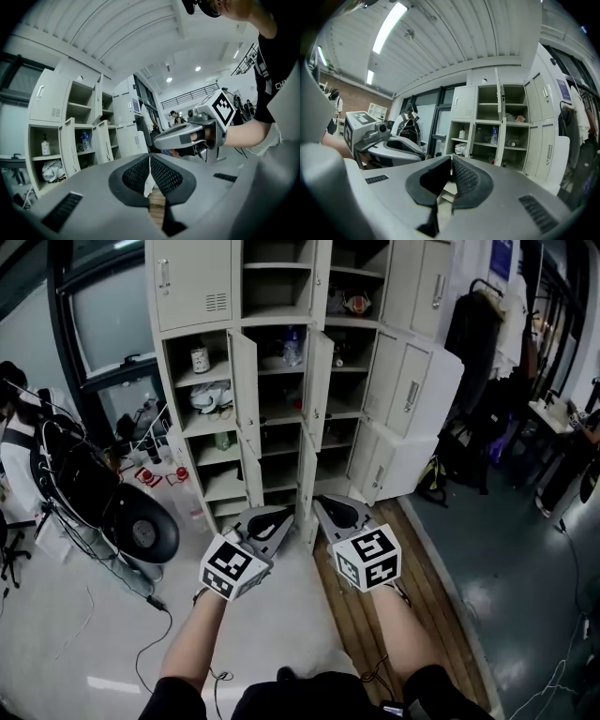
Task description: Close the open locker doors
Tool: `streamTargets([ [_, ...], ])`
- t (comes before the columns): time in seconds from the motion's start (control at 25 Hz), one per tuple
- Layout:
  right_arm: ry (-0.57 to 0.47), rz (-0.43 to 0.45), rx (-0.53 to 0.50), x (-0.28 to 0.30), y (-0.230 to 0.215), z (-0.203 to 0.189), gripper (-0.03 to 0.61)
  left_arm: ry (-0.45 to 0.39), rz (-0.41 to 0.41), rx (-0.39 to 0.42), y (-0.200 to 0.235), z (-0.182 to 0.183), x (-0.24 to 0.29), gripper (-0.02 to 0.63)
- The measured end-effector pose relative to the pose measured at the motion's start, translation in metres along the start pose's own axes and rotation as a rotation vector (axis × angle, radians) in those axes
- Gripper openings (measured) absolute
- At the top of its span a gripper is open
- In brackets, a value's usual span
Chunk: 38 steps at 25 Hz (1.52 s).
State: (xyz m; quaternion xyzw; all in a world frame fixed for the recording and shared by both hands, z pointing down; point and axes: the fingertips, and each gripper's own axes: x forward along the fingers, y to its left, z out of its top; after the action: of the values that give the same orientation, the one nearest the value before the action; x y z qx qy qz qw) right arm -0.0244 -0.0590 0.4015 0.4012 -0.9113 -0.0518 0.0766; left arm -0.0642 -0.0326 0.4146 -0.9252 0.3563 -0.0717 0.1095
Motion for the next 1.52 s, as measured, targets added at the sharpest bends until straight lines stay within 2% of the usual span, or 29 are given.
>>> streamTargets([
  [0.2,-0.012,0.001,-0.01,0.037,-0.027,0.004,0.032,-0.008,-0.001,0.008,0.032,-0.007,0.03,0.021],
  [0.32,-0.022,0.016,-0.025,0.061,-0.046,0.006,0.032,-0.018,0.032,0.006,0.06,-0.009,0.05,0.021],
  [0.48,-0.047,0.016,-0.058,0.102,-0.096,0.021,0.032,-0.013,0.069,0.031,0.106,-0.007,0.087,0.021],
  [0.68,-0.079,0.034,-0.09,0.152,-0.158,0.047,0.032,-0.046,0.15,0.039,0.176,0.012,0.137,0.021],
  [0.8,-0.094,0.061,-0.125,0.175,-0.193,0.059,0.032,-0.028,0.201,0.032,0.209,0.018,0.169,0.021],
  [0.88,-0.115,0.074,-0.149,0.188,-0.216,0.071,0.032,-0.022,0.222,0.058,0.228,0.026,0.19,0.021],
  [0.96,-0.132,0.084,-0.169,0.198,-0.237,0.084,0.032,-0.05,0.244,0.079,0.243,0.04,0.207,0.021],
  [1.04,-0.147,0.091,-0.181,0.209,-0.254,0.096,0.032,-0.079,0.264,0.069,0.255,0.051,0.218,0.021],
  [1.2,-0.174,0.108,-0.173,0.227,-0.266,0.106,0.032,-0.07,0.269,0.101,0.273,0.057,0.236,0.021],
  [1.4,-0.179,0.082,-0.153,0.242,-0.273,0.109,0.032,-0.091,0.277,0.062,0.297,0.063,0.24,0.021],
  [1.52,-0.181,0.066,-0.159,0.251,-0.269,0.113,0.032,-0.096,0.256,0.069,0.303,0.064,0.239,0.021],
])
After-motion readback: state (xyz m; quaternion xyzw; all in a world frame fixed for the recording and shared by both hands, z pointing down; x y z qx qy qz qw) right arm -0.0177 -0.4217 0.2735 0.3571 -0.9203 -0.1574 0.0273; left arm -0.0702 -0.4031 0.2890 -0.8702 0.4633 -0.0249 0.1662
